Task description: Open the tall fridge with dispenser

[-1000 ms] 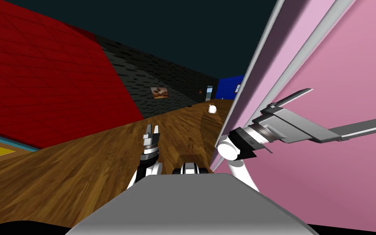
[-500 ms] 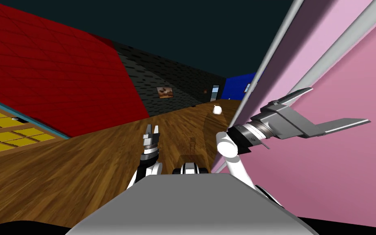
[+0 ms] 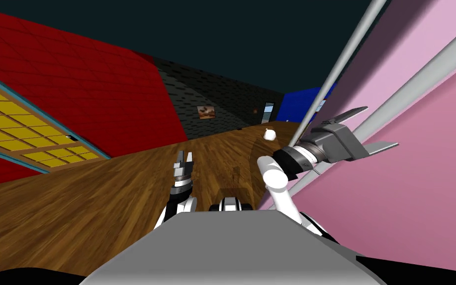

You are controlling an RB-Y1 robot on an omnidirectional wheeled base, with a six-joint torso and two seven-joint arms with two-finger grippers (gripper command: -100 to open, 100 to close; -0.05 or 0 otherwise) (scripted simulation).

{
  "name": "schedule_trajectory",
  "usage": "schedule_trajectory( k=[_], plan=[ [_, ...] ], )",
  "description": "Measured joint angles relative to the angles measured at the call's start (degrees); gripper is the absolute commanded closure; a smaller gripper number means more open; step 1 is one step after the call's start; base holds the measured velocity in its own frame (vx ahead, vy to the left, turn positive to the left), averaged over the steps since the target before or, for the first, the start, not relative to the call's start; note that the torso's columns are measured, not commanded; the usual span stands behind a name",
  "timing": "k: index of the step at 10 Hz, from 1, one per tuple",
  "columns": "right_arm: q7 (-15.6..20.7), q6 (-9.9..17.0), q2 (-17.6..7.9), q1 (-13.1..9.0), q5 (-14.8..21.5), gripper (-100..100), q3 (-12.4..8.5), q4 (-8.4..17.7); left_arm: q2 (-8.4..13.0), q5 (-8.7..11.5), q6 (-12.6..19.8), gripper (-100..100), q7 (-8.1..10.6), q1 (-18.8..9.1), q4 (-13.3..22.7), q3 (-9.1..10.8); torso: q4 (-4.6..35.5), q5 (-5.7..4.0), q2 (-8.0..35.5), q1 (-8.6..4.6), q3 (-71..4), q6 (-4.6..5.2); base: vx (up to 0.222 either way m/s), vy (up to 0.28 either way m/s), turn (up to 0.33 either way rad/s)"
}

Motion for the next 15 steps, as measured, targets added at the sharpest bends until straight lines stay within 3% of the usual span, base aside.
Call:
schedule_trajectory(
  k=[8, 15],
  plan=[
    [-1.03, -5.96, 2.22, -7.14, -8.39, -100, 3.96, -1.31, 0.0, 0.0, 0.0, 0, 0.0, 0.01, 0.0, 0.0, -0.8, -0.23, -2.12, -0.94, -1.69, -0.51, -0.015, -0.053, 0.118],
    [-1.74, -10.97, 6.1, -12.74, -14.41, -100, 6.68, -5.02, 0.0, 0.0, 0.0, 0, 0.0, 0.01, 0.0, 0.0, -1.5, -0.79, -3.2, -1.34, -2.21, -0.86, -0.012, -0.052, 0.095]
  ],
)
